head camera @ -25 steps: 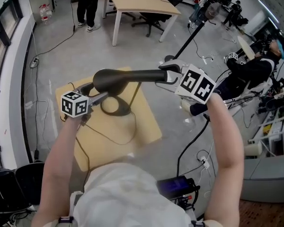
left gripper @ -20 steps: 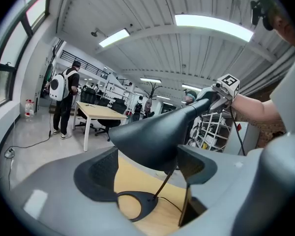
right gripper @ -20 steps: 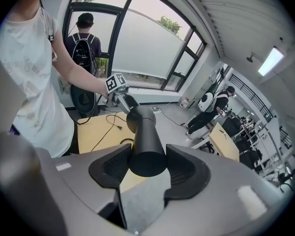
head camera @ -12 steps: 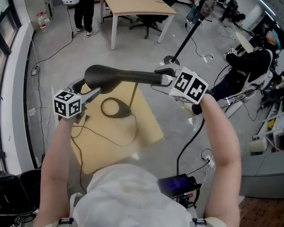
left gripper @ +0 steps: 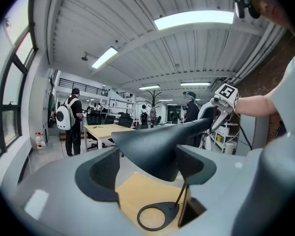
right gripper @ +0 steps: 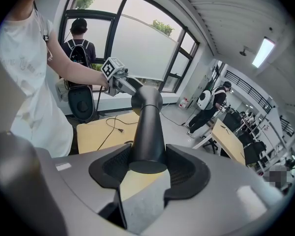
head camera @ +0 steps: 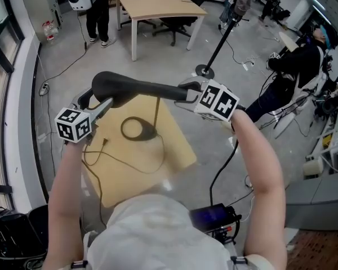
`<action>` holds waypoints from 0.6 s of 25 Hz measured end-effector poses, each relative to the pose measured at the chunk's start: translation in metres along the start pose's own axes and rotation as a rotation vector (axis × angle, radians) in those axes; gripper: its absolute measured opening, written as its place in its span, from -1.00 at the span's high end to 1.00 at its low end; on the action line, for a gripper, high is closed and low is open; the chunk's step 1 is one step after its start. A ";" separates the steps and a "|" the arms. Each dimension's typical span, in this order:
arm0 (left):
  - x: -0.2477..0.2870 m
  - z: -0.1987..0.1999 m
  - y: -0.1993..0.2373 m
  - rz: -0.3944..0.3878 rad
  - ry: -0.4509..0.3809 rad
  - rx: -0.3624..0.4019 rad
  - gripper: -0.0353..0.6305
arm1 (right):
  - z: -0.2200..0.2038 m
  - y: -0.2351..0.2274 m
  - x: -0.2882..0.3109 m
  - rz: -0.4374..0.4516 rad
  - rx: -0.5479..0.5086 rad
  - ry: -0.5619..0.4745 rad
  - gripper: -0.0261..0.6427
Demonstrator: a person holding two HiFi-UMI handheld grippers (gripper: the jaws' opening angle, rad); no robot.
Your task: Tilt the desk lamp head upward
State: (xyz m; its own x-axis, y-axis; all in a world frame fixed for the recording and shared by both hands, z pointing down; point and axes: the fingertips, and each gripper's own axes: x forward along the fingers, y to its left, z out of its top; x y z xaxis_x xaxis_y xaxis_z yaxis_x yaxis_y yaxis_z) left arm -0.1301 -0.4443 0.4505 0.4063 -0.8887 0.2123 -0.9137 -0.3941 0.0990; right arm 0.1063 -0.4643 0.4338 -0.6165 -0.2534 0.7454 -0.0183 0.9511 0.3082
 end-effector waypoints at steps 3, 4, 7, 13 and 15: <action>0.000 0.013 0.000 0.011 -0.012 0.032 -0.18 | -0.004 -0.002 0.003 -0.003 0.014 -0.005 0.23; 0.000 0.016 0.000 0.015 -0.015 0.043 -0.18 | -0.005 -0.002 0.004 -0.004 0.017 -0.006 0.23; -0.002 0.025 0.001 0.026 -0.024 0.073 -0.18 | -0.006 -0.003 0.007 -0.007 0.025 -0.009 0.22; -0.002 0.039 0.011 0.044 -0.036 0.131 -0.18 | -0.004 -0.009 0.022 -0.010 0.041 -0.010 0.22; -0.003 0.045 0.010 0.051 -0.043 0.152 -0.17 | -0.006 -0.009 0.024 -0.013 0.044 -0.008 0.22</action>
State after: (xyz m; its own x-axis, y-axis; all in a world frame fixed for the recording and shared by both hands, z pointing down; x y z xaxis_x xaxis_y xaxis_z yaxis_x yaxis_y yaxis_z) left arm -0.1403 -0.4562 0.4069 0.3622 -0.9163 0.1711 -0.9245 -0.3765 -0.0594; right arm 0.0959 -0.4800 0.4526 -0.6227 -0.2647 0.7363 -0.0613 0.9546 0.2914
